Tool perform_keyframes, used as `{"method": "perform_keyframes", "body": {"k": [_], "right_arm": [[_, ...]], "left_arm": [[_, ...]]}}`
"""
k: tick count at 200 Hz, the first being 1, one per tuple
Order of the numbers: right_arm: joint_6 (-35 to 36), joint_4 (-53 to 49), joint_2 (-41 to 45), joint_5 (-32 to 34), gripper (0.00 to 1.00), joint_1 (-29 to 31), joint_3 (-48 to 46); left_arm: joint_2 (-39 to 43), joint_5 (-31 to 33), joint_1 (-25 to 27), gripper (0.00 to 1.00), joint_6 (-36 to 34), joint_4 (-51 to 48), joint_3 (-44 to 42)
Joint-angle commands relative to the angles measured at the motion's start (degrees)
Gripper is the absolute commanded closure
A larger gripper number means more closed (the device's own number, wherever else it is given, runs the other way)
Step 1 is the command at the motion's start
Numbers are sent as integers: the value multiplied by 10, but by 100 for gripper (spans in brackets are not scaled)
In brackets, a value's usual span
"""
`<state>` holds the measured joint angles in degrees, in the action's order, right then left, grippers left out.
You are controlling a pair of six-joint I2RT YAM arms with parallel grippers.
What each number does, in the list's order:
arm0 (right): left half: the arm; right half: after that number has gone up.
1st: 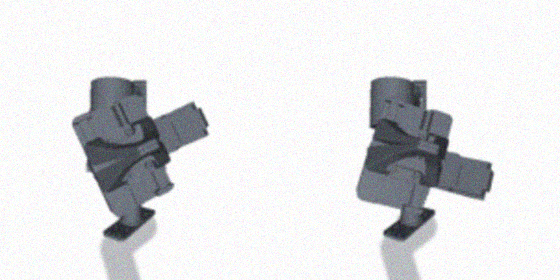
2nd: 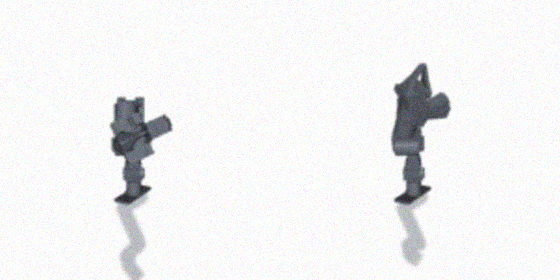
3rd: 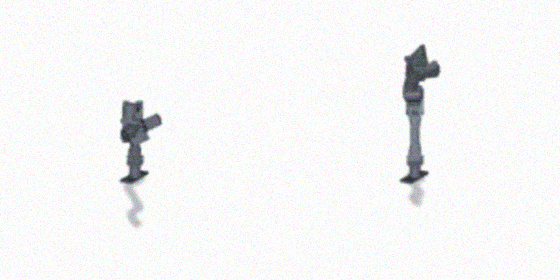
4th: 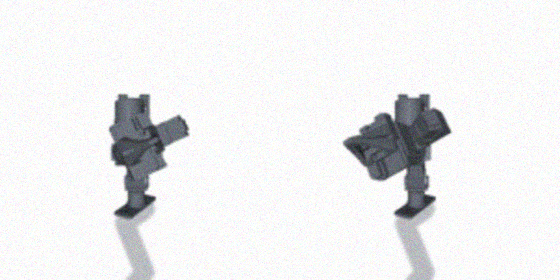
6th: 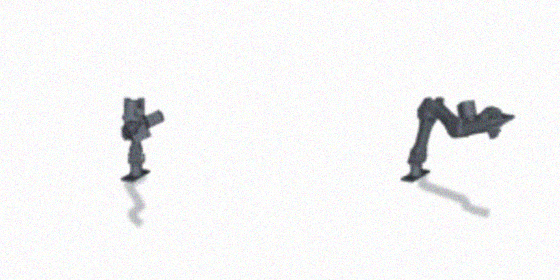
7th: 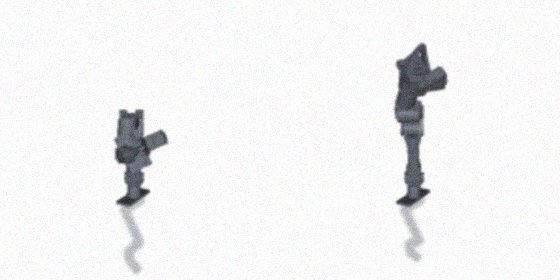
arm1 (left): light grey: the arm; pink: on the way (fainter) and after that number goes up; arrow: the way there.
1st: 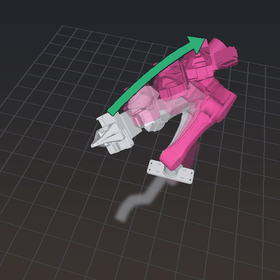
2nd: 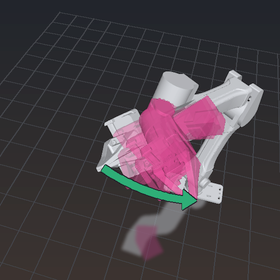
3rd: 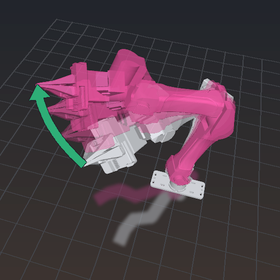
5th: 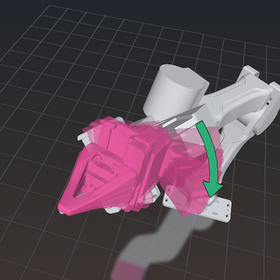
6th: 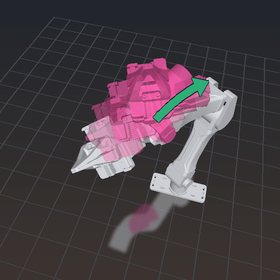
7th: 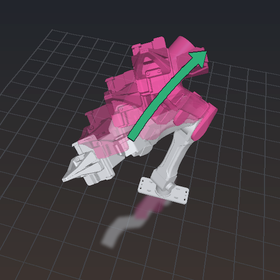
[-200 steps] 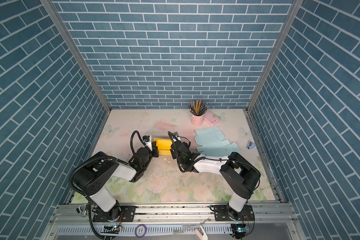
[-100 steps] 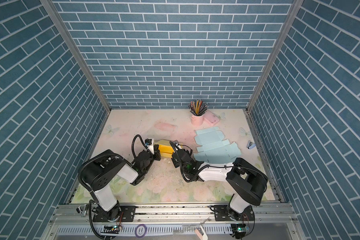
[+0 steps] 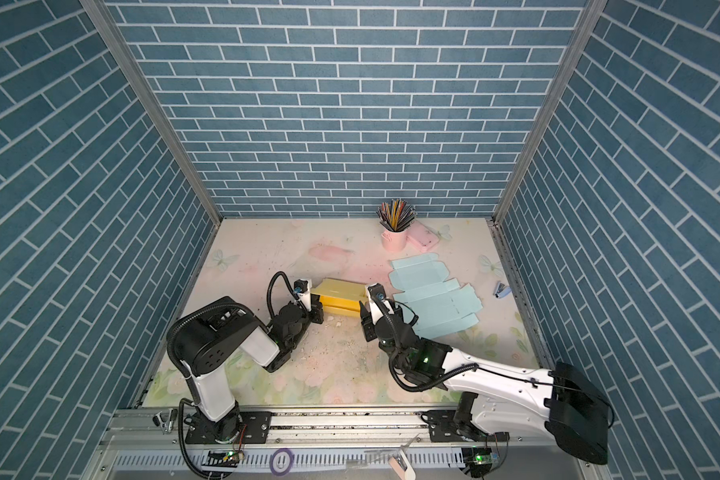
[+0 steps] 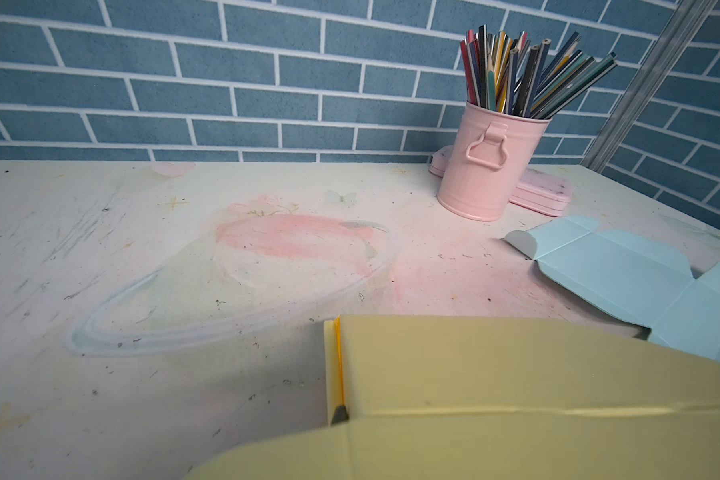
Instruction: Fold the paper box
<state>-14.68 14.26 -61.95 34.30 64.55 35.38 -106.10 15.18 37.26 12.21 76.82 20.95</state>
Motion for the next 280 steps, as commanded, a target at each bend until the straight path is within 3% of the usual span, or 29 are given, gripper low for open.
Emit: {"method": "perform_keyframes", "body": {"k": [1, 11, 23, 66, 119, 185, 223, 244, 280], "right_arm": [[-42, -137, -14, -28, 50, -58, 99], [-77, -165, -48, -121, 50, -102, 136], [-91, -172, -94, -173, 50, -122, 169], [-79, -220, -270, -225, 52, -134, 261], [-91, -202, -350, -243, 57, -150, 247], [-89, -188, -384, -253, 60, -162, 234], [-82, -193, -382, -248, 61, -163, 226], [-77, -199, -384, -245, 61, -163, 225], [-84, -193, -382, -246, 62, -162, 217]], "left_arm": [[-7, -11, 8, 94, -9, -41, -5], [4, -15, 10, 92, -11, -54, -3], [22, -16, 12, 91, -12, -88, 3], [62, -34, 12, 81, -6, -151, 11], [154, -107, 14, 52, 9, -272, 0], [392, -206, 38, 28, 52, -761, 32], [530, -237, 49, 21, 74, -931, 97], [487, -251, 26, 20, 42, -947, 182], [283, -335, -77, 22, 19, -862, 288]]}}
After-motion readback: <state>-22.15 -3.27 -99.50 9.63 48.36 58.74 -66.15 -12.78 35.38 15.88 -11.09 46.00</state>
